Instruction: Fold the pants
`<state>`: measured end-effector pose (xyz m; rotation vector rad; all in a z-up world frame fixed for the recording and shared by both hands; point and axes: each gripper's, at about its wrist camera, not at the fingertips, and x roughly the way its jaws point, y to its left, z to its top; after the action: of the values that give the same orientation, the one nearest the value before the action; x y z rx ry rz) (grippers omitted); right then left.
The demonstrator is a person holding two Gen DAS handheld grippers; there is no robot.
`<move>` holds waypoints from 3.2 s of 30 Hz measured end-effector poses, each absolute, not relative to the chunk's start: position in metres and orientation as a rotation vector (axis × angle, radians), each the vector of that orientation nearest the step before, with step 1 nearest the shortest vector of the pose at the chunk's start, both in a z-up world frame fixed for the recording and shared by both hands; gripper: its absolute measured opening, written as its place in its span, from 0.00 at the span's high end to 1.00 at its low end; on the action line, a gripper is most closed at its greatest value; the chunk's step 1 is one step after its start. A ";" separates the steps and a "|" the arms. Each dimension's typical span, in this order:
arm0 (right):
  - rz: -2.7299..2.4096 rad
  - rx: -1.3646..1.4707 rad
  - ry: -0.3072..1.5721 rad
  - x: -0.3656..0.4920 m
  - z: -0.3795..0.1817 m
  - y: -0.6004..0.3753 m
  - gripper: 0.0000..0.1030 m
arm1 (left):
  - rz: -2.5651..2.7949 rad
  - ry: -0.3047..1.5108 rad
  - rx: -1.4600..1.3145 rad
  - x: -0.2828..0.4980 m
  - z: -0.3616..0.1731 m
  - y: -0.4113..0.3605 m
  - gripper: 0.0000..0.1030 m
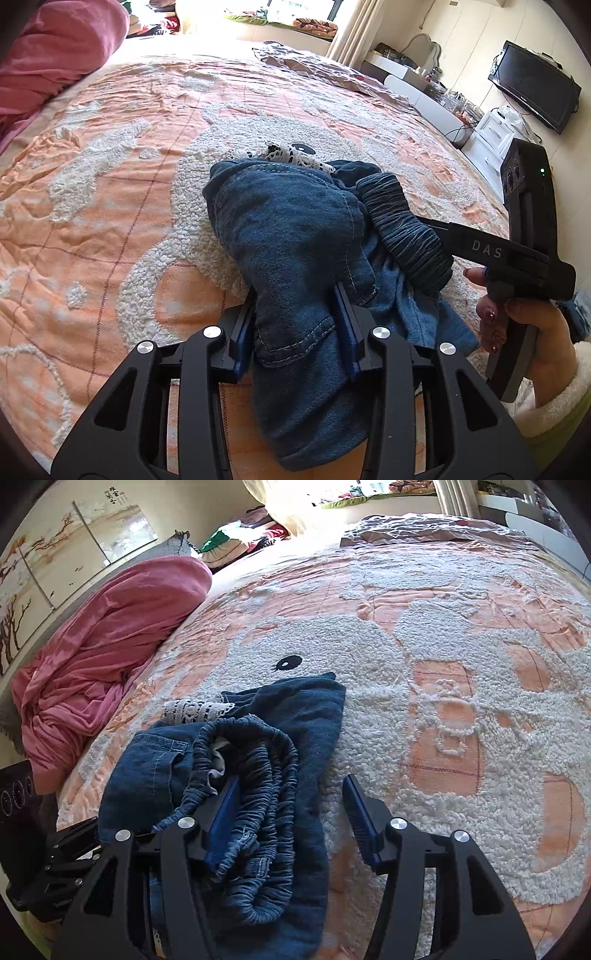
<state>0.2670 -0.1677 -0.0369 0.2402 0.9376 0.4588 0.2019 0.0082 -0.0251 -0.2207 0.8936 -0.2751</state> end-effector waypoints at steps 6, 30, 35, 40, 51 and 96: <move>0.435 0.255 0.900 0.255 -0.034 -0.172 0.33 | -0.271 0.893 -0.213 0.203 -0.027 0.011 0.60; 0.379 0.234 0.782 0.171 -0.009 -0.199 0.10 | -0.197 0.824 -0.195 0.166 -0.007 0.015 0.37; 0.366 0.199 0.763 0.156 -0.003 -0.199 0.09 | -0.183 0.816 -0.219 0.149 -0.004 0.018 0.29; 0.343 0.178 0.746 0.144 0.003 -0.202 0.08 | -0.168 0.808 -0.221 0.133 0.002 0.016 0.21; 0.331 0.171 0.697 0.118 0.025 -0.211 0.05 | -0.131 0.776 -0.181 0.105 0.020 0.008 0.10; 0.295 0.075 0.629 0.011 0.032 -0.222 0.05 | -0.089 0.734 -0.129 0.005 0.020 -0.025 0.09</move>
<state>0.0105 -0.2217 0.0319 0.0749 0.6287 0.2947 0.0049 -0.0253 0.0204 -0.1293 0.7340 -0.0895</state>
